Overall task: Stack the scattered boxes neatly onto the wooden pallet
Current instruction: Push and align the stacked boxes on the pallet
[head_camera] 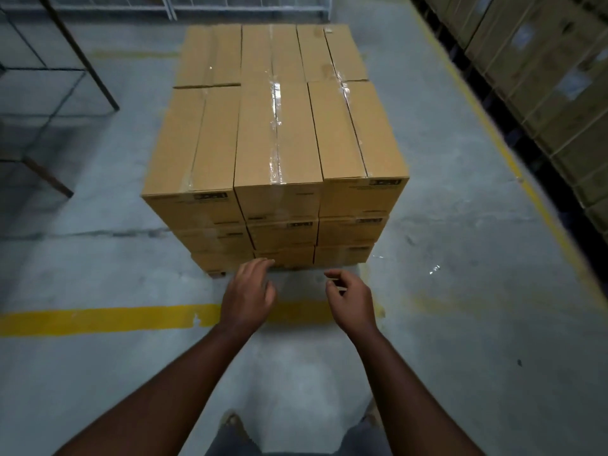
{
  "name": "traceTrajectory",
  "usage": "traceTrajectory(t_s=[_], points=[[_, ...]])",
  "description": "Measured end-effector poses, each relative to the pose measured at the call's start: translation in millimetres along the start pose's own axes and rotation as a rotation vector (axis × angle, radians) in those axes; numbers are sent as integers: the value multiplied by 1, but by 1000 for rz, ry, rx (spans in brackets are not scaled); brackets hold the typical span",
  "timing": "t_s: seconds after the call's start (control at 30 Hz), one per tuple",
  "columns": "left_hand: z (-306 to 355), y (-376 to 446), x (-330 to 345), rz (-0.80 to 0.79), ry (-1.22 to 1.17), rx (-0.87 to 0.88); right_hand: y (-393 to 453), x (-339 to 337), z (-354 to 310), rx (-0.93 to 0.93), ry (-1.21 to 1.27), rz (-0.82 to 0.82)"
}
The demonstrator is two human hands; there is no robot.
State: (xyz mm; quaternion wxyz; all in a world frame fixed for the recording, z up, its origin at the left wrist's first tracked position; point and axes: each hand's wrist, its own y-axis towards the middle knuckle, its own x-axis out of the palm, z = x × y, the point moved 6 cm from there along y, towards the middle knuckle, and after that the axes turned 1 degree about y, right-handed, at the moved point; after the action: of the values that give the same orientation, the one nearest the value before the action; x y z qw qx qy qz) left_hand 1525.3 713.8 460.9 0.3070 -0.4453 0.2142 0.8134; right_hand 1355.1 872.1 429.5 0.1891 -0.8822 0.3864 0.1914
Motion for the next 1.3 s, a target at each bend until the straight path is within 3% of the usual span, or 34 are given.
traceTrajectory(t_s=[0.37,0.57,0.93,1.3], points=[[168,28,34,130,-25,-105,67,-164,-14,-206,-48,-173],[234,80,67,156,-48,-107,124,-238,-22,-292,-43,-168],[349,277,179,202,-191,-80,309,-350,6,-299,-24,-226],[417,430,240,150,-98,-235,490,-440,25,-250,0,-320]])
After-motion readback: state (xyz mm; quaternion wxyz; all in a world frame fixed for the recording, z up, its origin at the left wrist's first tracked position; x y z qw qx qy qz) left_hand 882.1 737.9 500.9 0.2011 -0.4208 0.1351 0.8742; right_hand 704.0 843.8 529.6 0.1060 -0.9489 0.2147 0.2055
